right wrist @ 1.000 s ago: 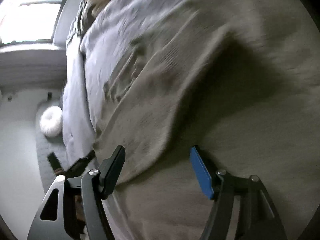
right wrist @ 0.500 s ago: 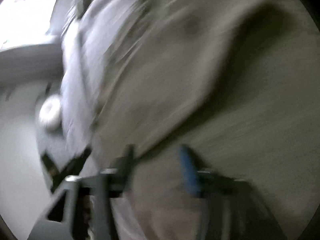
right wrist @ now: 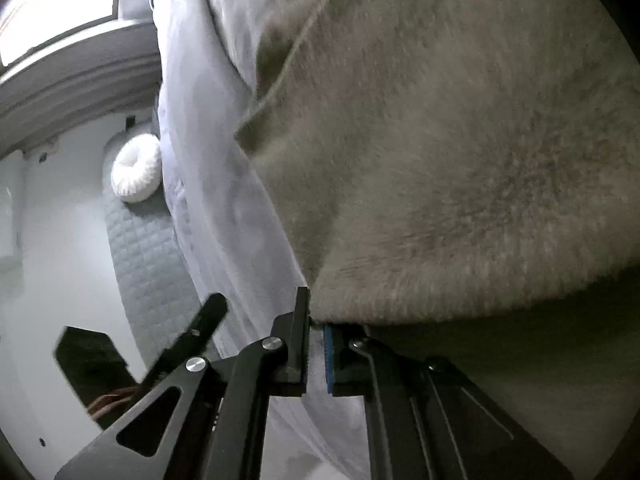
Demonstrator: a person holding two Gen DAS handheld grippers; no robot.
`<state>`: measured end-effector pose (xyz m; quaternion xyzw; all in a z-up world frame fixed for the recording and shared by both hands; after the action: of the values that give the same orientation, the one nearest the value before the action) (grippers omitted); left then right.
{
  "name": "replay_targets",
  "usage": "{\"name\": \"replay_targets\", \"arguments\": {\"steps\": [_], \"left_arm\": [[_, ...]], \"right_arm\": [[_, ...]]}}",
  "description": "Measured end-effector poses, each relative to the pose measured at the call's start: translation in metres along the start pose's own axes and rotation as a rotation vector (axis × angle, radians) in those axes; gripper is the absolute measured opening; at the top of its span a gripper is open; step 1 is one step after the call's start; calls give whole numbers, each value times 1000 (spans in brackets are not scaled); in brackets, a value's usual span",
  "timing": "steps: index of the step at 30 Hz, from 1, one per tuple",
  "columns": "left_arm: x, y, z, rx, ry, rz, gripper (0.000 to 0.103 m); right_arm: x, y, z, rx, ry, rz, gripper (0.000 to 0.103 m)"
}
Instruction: Fold small clothes
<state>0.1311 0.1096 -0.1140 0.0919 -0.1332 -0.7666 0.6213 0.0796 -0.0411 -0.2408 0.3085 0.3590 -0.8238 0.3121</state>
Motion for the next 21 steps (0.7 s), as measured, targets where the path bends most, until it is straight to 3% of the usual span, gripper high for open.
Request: {"name": "replay_targets", "arguments": {"steps": [6, 7, 9, 10, 11, 13, 14, 15, 17, 21], "left_arm": [[8, -8, -2, -30, 43, -11, 14], [11, -9, -2, -32, 43, -14, 14], [20, -10, -2, -36, 46, -28, 14], [25, -11, -2, -41, 45, -35, 14], [30, -12, -3, -48, 38, -40, 14], [41, -12, -2, -48, 22, -45, 15], [48, -13, 0, -44, 25, -52, 33], [55, -13, 2, -35, 32, -57, 72], [68, -13, 12, 17, 39, -64, 101], [98, -13, 23, 45, 44, -99, 101]], "right_arm": [[3, -1, 6, -35, -60, -10, 11], [4, -2, 18, -35, -81, 14, 17], [1, -4, 43, -13, -116, 75, 39], [1, -5, 57, 9, -135, 98, 56], [3, -6, 71, 30, -145, 113, 61], [10, -5, 102, 77, -174, 124, 61], [14, -4, 116, 99, -184, 120, 61], [21, -1, 136, 143, -203, 107, 61], [29, 8, 170, 238, -221, 84, 61], [48, 39, 239, 470, -252, -2, 58]]}}
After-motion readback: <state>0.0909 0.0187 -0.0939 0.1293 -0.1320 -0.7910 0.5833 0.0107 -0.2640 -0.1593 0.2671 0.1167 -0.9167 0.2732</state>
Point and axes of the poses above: each gripper's, at about its wrist camera, not at the fingertips, and z roughly against the way its jaws point, x to its right, y to its top, the point moved 2 cm from there along -z, roughly the way its jaws point, and after that the axes turned 10 degrees about -z, right-handed, at the moved point
